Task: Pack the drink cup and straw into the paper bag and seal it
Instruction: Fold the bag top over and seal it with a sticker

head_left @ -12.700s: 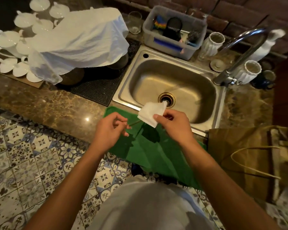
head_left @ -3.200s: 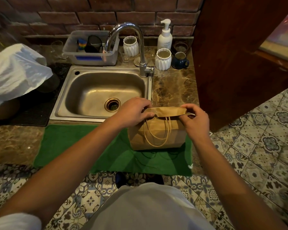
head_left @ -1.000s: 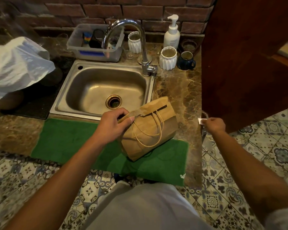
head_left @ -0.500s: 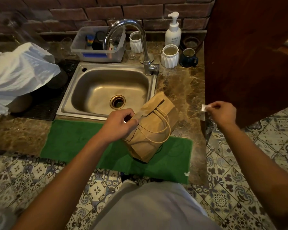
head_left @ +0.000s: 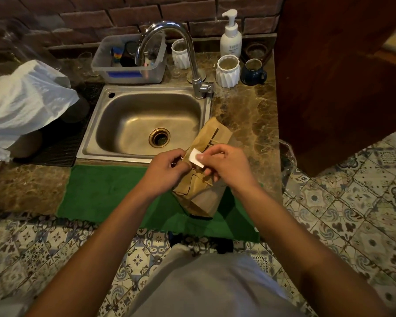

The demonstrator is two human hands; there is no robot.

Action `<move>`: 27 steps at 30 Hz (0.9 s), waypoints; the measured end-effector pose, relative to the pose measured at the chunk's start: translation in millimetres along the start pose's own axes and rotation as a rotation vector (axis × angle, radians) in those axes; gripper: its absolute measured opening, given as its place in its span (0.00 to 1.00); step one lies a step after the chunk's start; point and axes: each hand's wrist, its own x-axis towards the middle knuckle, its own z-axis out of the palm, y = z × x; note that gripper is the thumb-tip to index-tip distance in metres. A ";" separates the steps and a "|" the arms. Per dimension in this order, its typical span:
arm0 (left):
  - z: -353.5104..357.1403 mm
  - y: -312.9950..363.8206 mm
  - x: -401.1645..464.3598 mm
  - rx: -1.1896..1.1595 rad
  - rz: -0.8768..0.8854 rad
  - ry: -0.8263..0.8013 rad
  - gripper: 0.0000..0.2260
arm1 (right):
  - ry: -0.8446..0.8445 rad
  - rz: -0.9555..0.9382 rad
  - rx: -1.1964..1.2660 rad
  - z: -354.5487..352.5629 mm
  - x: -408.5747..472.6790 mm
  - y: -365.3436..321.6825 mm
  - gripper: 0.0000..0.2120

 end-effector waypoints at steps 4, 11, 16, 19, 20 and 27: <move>1.8 -0.9 -1.7 -0.037 0.012 -0.002 0.10 | 0.079 -0.013 -0.075 6.7 8.9 6.3 0.06; 0.8 0.2 -0.5 -0.077 0.008 -0.020 0.08 | 0.174 -0.126 -0.194 11.7 20.7 8.9 0.10; 1.6 0.4 -0.9 -0.146 0.016 0.001 0.08 | 0.210 -0.150 -0.277 15.5 22.8 10.3 0.14; 2.6 -1.1 -2.3 -0.148 0.036 0.009 0.08 | 0.201 -0.141 -0.339 13.6 23.2 11.5 0.16; 2.8 -1.1 -2.7 -0.144 0.041 0.012 0.08 | 0.205 -0.146 -0.357 13.4 23.2 12.4 0.17; 9.6 4.2 -2.7 -0.193 0.025 0.073 0.10 | 0.295 -0.192 -0.590 15.4 21.4 8.9 0.18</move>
